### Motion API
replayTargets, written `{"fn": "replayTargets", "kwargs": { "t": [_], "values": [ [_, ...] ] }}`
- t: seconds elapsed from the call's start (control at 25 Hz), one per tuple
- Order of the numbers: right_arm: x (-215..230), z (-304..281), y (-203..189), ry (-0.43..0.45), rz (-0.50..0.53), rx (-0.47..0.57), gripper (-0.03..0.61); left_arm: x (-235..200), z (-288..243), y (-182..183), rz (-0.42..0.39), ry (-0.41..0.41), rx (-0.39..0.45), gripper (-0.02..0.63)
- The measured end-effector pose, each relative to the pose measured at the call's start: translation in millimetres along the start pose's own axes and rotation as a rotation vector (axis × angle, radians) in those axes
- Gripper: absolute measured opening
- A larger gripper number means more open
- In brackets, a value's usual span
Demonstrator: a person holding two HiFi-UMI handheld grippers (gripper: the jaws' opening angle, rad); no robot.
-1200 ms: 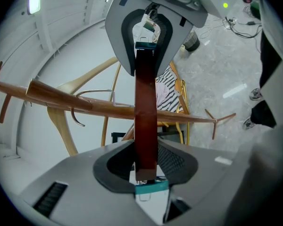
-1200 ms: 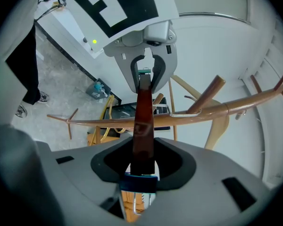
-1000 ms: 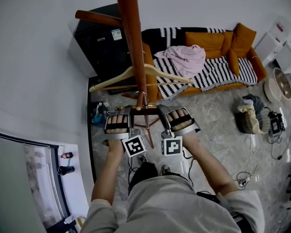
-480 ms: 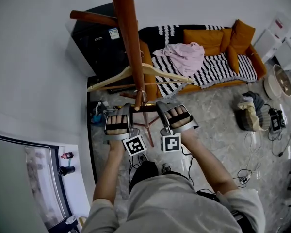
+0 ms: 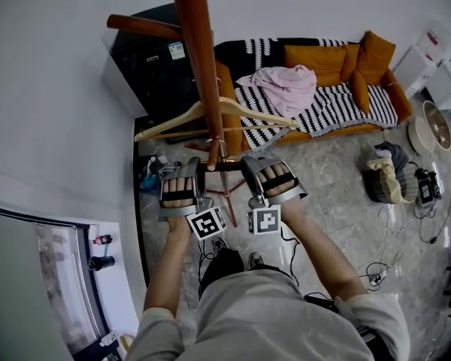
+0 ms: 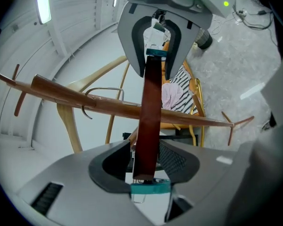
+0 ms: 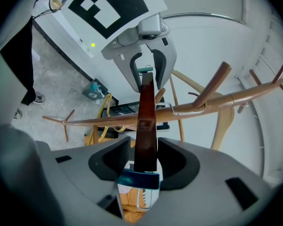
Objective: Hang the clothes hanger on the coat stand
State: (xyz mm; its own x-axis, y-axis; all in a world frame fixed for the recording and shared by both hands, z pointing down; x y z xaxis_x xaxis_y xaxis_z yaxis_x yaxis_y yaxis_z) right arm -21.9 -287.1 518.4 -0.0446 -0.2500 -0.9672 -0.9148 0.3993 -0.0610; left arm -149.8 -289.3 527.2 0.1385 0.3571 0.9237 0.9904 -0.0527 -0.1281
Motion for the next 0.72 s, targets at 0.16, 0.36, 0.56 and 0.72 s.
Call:
{"fn": "replayTargets", "kwargs": {
  "t": [0.16, 0.36, 0.56, 0.72],
  "values": [
    [2, 2, -2, 0.014, -0.046, 0.008, 0.183, -3, 3, 3, 0.059, -0.005, 0.025, 0.197],
    [-3, 5, -6, 0.044, -0.099, 0.001, 0.202, 1, 8, 4, 0.100, -0.024, 0.022, 0.209],
    [-2, 15, -7, 0.052, -0.216, 0.028, 0.210, 2, 16, 6, 0.202, -0.047, 0.044, 0.209],
    [7, 24, -10, 0.062, -0.390, 0.066, 0.210, -1, 25, 4, 0.344, -0.062, 0.074, 0.209]
  ]
}}
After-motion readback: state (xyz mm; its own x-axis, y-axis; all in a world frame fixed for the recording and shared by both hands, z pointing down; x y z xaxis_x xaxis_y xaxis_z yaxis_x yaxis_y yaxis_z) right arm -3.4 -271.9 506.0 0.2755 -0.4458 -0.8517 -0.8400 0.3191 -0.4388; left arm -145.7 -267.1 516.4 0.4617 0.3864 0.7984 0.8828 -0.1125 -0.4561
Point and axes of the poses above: the fingertips, and each gripper's own axes: z backward along the fingers, x to its right, y out of its top, the point moved 9 cm from there along z, backward along the fingers, and after that the axes turned 4 degrees about -y, right-handed, at the moved point
